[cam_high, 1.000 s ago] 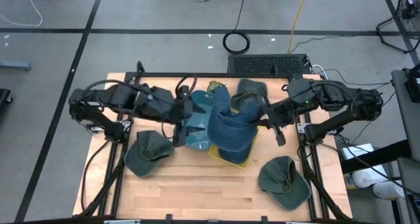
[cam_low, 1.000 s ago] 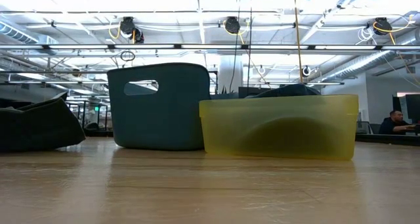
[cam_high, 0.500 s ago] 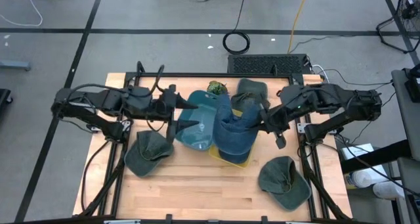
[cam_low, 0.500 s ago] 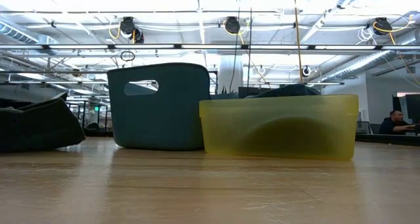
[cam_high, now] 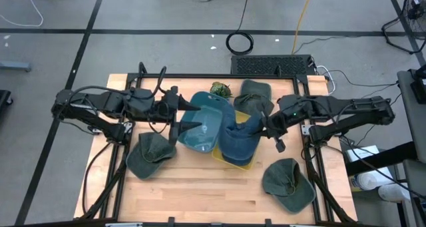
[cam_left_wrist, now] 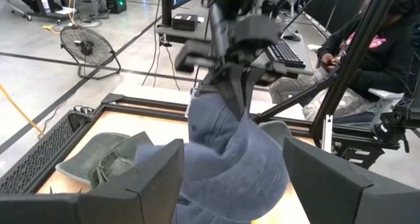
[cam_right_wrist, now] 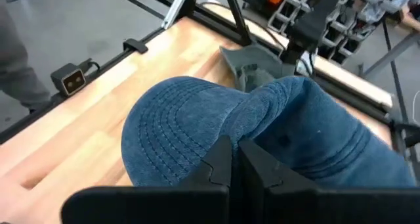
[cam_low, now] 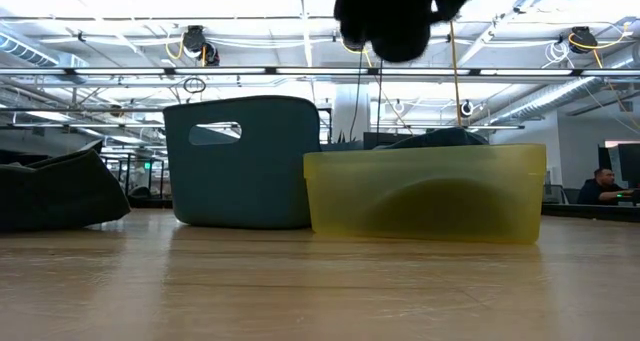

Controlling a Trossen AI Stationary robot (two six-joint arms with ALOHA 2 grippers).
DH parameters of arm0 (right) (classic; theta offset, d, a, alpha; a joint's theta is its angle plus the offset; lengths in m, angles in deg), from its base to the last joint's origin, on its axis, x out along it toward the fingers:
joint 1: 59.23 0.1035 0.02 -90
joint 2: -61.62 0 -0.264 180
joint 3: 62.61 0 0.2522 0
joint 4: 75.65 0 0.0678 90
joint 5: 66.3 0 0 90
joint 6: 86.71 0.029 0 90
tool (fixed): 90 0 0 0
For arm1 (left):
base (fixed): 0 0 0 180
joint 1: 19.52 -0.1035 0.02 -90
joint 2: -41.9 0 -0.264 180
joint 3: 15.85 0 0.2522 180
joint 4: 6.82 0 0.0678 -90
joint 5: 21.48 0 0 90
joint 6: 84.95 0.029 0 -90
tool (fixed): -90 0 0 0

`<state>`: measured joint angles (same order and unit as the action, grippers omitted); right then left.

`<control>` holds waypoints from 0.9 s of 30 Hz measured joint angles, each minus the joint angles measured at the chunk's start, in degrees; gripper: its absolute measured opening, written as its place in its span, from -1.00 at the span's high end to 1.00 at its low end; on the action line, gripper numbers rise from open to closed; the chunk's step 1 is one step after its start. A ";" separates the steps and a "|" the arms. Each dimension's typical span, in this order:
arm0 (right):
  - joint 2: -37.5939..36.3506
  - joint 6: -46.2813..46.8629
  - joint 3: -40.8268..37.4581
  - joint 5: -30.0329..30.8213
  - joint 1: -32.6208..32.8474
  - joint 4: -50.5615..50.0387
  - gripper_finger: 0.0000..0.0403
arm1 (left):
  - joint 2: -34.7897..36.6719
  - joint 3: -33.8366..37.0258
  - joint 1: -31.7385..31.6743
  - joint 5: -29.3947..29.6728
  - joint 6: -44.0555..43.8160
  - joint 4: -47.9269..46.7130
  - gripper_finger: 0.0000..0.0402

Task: Pick & Place hat
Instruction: Put the blue cap into the yellow bin

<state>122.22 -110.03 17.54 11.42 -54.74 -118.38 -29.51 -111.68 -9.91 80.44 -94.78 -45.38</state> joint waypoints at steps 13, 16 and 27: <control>-2.16 1.65 -16.72 0.03 -0.29 10.08 1.00 | -0.02 -0.01 0.00 0.07 -0.16 1.02 -0.34; -2.11 1.65 -19.47 0.03 -0.29 13.19 1.00 | -0.02 -0.02 0.00 0.07 -0.15 1.05 -0.34; -1.34 1.50 -26.52 0.27 -0.29 20.83 1.00 | -0.02 -0.04 0.00 0.07 0.00 1.05 -0.34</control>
<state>120.88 -108.53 -8.97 11.69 -55.03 -97.54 -29.53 -111.72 -9.91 80.51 -94.78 -44.33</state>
